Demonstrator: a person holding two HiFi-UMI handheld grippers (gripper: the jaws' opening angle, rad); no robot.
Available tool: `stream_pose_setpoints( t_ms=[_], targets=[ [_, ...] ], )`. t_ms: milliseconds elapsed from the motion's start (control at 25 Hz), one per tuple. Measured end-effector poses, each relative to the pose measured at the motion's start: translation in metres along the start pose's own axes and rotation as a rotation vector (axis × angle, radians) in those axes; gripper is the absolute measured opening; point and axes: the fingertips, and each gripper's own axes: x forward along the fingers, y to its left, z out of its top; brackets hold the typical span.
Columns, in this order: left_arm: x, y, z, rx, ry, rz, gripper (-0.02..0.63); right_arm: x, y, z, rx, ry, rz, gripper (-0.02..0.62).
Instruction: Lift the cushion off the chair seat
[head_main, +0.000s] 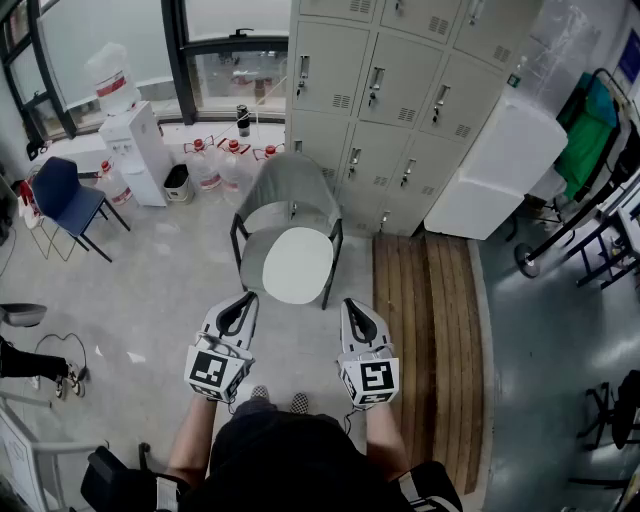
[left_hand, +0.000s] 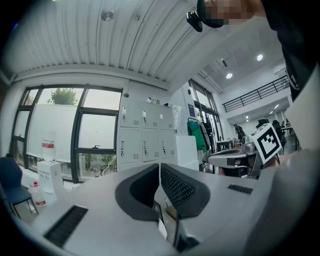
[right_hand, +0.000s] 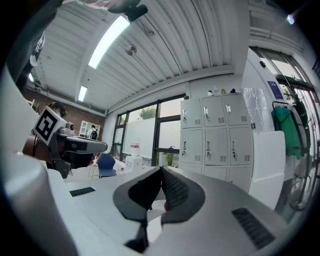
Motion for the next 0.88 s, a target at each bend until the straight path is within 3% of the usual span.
stream_pose_setpoints(
  t_ms=[520,880],
  targets=[
    [0.011,-0.009,-0.012,-0.016,0.036,-0.02,0.026,0.007,-0.006,-0.013,0.034,0.015,0.011,0.029],
    [0.055,0.027,-0.022,-0.004,0.052,-0.08,0.026,0.059,-0.016,-0.03,0.035,0.048,-0.039,0.029]
  ],
)
